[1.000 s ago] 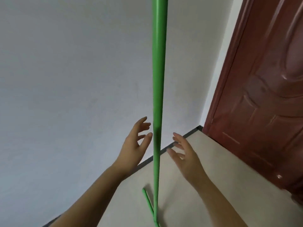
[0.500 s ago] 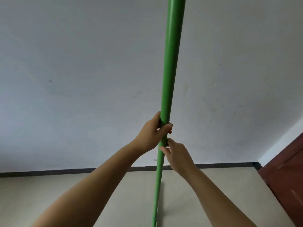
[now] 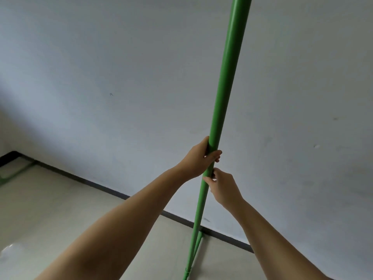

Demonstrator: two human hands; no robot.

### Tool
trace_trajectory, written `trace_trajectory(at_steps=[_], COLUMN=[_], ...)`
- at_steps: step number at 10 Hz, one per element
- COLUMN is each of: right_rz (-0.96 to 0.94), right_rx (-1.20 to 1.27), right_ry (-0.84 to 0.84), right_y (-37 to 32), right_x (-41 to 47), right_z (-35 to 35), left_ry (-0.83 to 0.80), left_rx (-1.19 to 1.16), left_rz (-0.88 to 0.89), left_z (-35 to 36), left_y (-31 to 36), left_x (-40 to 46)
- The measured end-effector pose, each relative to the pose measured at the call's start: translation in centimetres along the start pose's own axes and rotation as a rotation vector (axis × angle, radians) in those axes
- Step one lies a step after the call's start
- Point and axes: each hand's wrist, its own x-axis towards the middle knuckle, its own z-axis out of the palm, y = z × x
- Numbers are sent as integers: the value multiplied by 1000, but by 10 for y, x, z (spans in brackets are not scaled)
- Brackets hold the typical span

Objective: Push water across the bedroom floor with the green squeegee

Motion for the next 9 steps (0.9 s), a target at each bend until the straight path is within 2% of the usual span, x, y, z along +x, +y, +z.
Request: trace_trajectory(at_steps=[2,3,6,8,9], right_rz=[-125,-154,-155,-129,-132], right_rx=[14,44,90,32,187], right_ry=[-84,-132,-145,-217,-142], right_y=[17,17,15,10,6], right_x=[24,21,13,11,7], right_z=[-12,-12,-15,-25,-68], left_ry=[46,14,47,61,159], left_rx=[71,136,172,141,8], left_rz=[-137,-184,-226,-261,-261], left_z=[1,-3,3,2,5], left_y=[12,13,19,24,17], left_x=[10,4,-2,-2,-35])
